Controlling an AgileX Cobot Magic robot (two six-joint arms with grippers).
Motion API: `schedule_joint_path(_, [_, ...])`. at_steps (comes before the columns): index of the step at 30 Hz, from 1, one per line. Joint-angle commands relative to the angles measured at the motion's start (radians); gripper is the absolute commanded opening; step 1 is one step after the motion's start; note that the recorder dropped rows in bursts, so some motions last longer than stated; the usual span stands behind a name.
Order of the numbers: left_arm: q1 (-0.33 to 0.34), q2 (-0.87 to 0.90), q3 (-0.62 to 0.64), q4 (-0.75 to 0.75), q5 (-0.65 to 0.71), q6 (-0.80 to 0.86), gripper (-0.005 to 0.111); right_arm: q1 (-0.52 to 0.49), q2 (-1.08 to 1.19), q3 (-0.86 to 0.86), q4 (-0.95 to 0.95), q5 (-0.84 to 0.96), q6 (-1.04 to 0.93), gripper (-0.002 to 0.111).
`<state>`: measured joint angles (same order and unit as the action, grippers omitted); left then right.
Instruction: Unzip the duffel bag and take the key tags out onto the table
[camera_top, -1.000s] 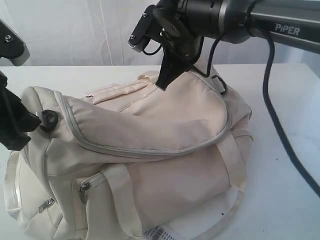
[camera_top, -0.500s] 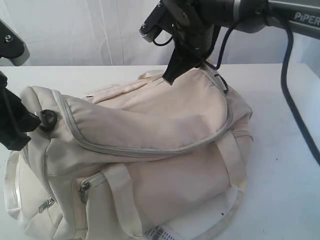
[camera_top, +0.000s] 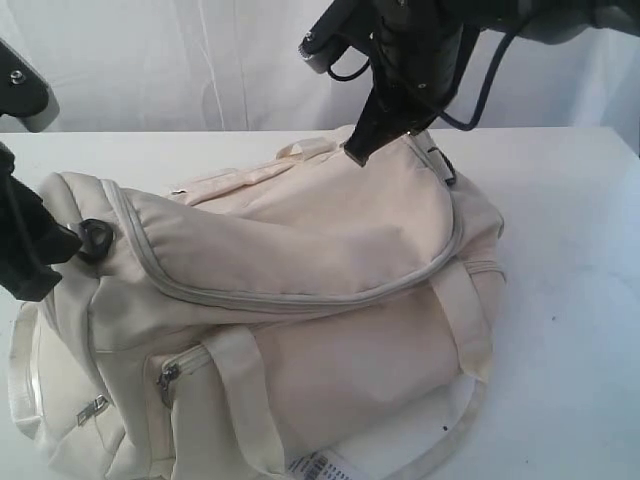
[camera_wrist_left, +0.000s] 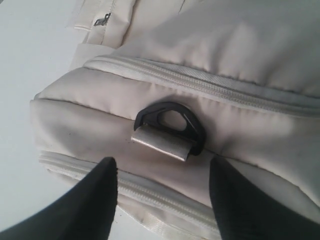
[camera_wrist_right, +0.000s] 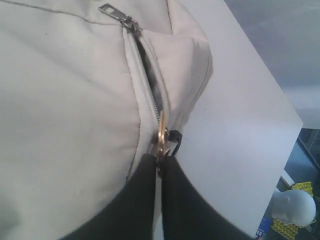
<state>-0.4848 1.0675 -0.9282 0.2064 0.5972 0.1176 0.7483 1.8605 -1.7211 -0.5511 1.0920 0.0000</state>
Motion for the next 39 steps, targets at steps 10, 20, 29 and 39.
schedule_joint_path(10, [0.003,-0.009,0.007,-0.01,0.007,-0.006,0.059,-0.012,-0.152,0.194,-0.025,0.026,0.042,0.0])
schedule_joint_path(20, [0.003,-0.009,0.007,-0.018,-0.001,-0.006,0.059,-0.012,-0.292,0.428,-0.025,-0.017,0.117,0.0])
schedule_joint_path(29, [0.003,-0.009,0.007,-0.022,-0.008,-0.006,0.059,-0.012,-0.431,0.577,-0.025,-0.102,0.189,0.0])
schedule_joint_path(39, [0.003,-0.009,0.007,-0.081,-0.051,-0.006,0.059,-0.012,-0.521,0.695,0.066,-0.121,0.212,0.0])
